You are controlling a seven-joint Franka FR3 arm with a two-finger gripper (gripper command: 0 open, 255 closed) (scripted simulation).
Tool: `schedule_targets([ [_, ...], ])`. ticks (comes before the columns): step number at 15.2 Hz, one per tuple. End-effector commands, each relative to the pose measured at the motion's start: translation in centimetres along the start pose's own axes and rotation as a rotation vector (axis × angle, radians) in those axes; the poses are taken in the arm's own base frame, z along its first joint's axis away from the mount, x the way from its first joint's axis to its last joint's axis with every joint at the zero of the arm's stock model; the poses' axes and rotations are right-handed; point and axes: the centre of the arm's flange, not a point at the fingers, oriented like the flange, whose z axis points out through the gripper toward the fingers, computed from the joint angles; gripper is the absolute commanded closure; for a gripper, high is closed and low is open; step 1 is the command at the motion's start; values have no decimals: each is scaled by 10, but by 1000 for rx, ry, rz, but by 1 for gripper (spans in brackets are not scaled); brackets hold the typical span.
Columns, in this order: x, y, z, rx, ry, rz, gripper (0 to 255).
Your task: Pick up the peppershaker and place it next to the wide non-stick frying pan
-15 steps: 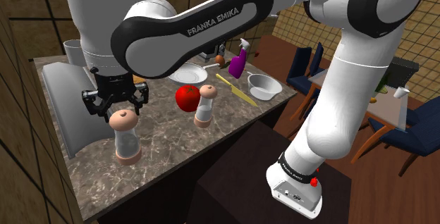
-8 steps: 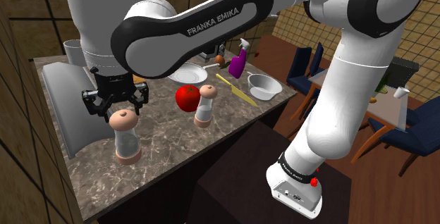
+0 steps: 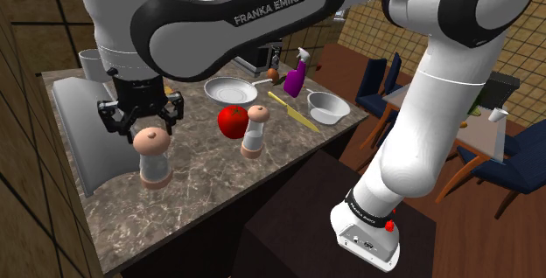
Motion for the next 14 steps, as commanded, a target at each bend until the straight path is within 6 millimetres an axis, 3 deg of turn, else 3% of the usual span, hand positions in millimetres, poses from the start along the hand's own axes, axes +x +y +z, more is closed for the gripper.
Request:
schedule_targets([
  [1,1,1,-11,0,0,0,255],
  [14,7,3,-79,0,0,0,255],
])
